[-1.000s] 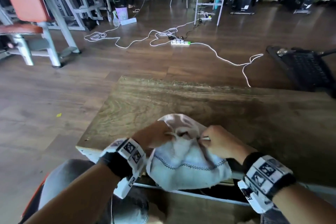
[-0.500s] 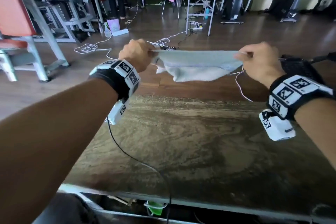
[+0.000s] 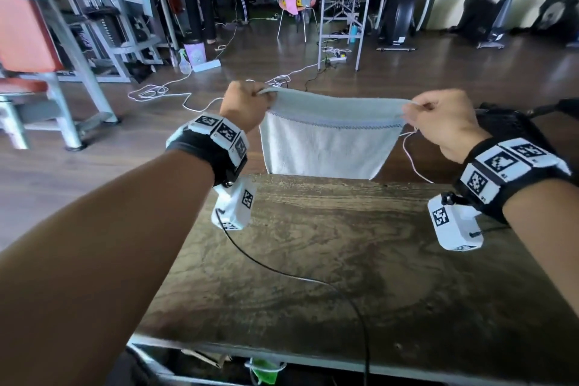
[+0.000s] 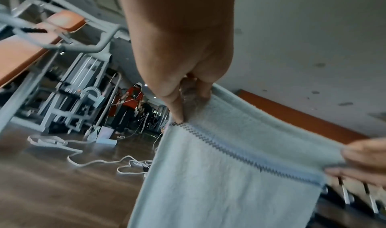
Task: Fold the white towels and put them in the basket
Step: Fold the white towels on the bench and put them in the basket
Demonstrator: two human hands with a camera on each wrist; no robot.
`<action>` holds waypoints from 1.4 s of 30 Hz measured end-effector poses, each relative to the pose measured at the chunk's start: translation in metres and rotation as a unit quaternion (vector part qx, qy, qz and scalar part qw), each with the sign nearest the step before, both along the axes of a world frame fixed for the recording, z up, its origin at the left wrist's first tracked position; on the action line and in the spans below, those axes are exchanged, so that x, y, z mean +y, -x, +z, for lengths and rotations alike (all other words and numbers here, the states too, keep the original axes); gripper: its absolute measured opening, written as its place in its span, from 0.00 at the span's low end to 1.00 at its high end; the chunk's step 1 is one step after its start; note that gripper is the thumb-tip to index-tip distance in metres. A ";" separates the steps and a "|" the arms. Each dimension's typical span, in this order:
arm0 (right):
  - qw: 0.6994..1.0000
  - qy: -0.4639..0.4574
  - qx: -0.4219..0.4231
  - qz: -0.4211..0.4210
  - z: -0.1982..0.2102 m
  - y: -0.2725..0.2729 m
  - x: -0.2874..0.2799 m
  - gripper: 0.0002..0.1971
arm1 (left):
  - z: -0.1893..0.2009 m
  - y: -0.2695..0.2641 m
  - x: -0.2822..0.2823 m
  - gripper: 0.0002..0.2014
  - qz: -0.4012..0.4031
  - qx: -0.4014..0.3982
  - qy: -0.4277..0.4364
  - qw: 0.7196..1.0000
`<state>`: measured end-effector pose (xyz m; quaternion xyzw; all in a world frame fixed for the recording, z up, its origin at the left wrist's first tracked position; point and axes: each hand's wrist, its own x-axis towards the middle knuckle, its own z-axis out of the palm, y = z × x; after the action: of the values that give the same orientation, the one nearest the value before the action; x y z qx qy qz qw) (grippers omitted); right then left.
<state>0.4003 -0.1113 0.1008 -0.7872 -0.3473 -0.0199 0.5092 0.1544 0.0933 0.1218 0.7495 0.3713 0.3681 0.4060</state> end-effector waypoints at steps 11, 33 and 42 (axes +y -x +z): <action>0.964 0.232 -0.076 0.104 -0.079 0.031 -0.062 0.09 | -0.090 0.076 -0.027 0.07 -0.113 0.217 -0.061 0.968; 0.852 0.345 0.206 0.335 -0.042 0.169 -0.235 0.14 | -0.059 0.242 -0.185 0.11 -0.276 0.334 0.115 0.894; 0.847 0.385 0.220 0.292 -0.055 0.164 -0.236 0.08 | -0.078 0.243 -0.186 0.07 -0.253 0.339 0.109 0.900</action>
<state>0.2359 -0.3471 0.0454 -0.7657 -0.4198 0.4394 0.2106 -0.0883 -0.0929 0.0437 0.8487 0.3220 -0.0660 0.4142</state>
